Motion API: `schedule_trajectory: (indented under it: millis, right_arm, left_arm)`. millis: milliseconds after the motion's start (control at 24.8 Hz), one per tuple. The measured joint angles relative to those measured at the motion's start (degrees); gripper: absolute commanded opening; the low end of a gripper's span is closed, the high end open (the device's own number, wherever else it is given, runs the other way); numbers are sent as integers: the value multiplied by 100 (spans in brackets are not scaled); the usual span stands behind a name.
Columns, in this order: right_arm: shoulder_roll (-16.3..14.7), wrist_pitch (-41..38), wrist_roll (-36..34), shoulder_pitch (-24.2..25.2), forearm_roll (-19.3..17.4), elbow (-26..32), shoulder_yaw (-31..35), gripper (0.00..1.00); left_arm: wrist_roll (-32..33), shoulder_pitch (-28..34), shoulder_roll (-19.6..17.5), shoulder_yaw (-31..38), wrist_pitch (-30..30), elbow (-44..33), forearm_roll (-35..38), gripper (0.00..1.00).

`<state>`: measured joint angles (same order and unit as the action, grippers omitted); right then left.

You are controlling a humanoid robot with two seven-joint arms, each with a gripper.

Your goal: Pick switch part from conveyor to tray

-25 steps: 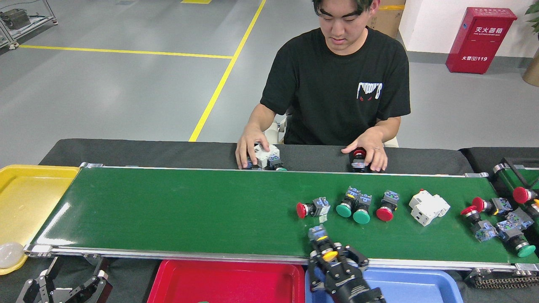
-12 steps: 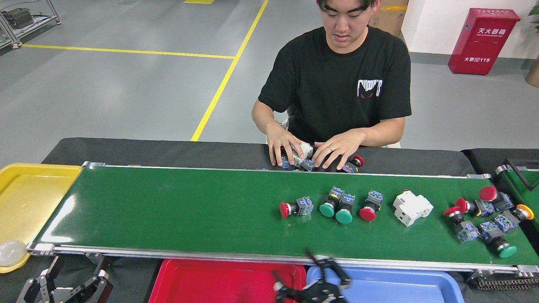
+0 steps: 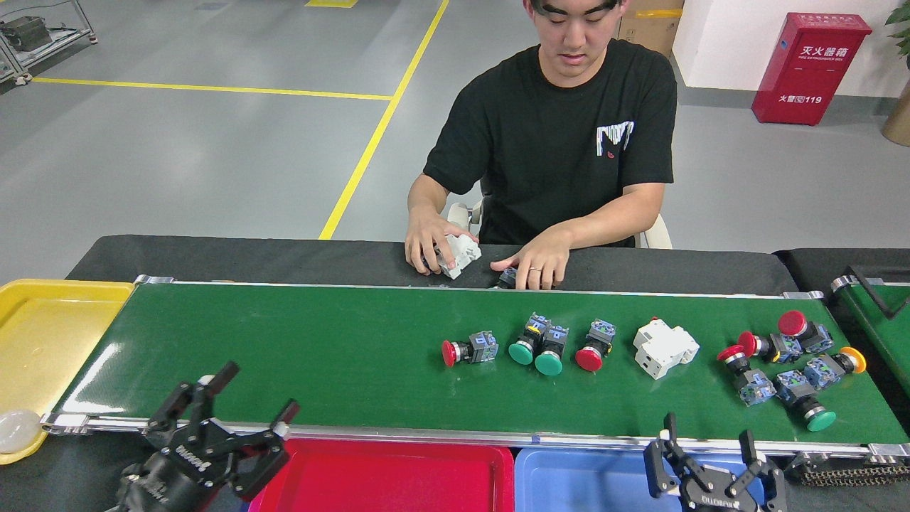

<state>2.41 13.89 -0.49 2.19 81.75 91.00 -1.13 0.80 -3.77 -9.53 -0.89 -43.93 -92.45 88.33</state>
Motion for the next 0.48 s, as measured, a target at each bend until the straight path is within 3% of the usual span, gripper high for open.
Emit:
schedule_trajectory:
  millis: [201, 483]
  right_arm:
    - [177, 14, 166, -562, 279, -776, -265, 94]
    - [198, 277, 183, -1263, 285, -1748, -691, 94]
  left_arm:
    - [262, -1017, 202, -698, -38, 1455, 57, 100]
    - [350, -1686, 381, -858, 263, 2385, 239, 100]
